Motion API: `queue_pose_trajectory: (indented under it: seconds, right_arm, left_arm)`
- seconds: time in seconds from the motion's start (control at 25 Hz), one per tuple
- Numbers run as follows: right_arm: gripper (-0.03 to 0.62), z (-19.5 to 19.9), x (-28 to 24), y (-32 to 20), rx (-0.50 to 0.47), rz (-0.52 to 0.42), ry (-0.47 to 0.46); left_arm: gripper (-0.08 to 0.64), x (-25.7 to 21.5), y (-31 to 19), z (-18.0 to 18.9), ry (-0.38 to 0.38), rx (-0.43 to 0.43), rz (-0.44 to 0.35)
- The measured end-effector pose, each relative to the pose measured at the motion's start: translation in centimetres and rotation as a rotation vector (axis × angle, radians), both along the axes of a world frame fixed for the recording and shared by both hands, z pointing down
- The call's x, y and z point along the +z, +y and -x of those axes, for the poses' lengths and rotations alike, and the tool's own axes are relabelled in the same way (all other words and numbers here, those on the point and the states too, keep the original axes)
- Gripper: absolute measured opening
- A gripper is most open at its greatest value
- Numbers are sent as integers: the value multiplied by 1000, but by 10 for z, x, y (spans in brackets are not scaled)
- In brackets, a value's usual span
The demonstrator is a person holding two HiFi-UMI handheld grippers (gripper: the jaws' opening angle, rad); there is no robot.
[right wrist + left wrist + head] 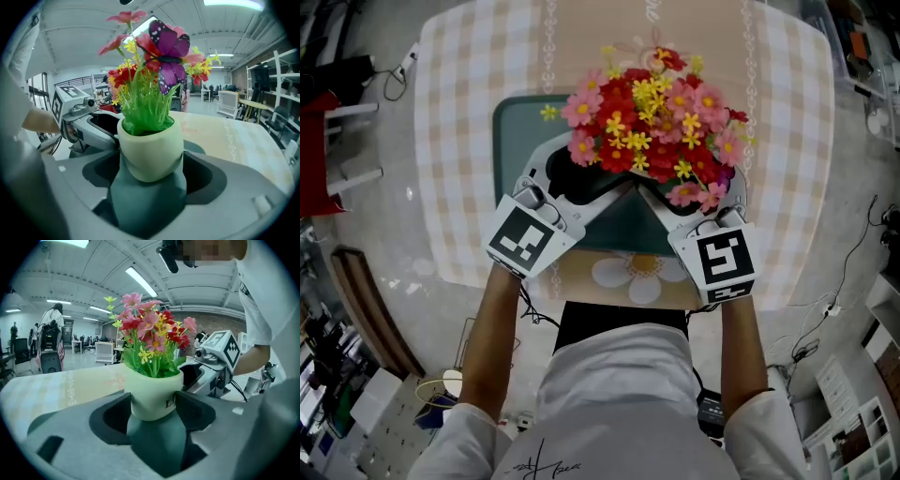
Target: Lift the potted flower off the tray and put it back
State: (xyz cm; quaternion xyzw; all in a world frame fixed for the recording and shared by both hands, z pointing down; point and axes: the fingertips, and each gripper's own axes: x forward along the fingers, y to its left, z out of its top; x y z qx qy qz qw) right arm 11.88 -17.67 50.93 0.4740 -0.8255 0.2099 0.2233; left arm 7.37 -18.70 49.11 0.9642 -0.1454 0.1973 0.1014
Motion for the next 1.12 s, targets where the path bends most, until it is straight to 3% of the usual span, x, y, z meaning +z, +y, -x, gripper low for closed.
queue_pose_trajectory:
  seconds: [0.28, 0.56, 0.72, 0.96, 1.12]
  right_arm:
    - [411, -1, 0, -1, 2, -11, 4]
    - [414, -3, 2, -2, 12, -10, 10]
    - [417, -4, 2, -1, 12, -10, 10]
    - [417, -6, 1, 3, 12, -11, 11]
    - [416, -6, -1, 9, 2, -3, 2]
  left_arm:
    - [267, 0, 2, 1, -28, 5, -80]
    - [268, 0, 2, 0, 4, -29, -24]
    - [268, -2, 2, -2, 14, -30, -38]
    - [267, -3, 6, -4, -3, -31, -41]
    - [267, -3, 13, -3, -13, -53, -1]
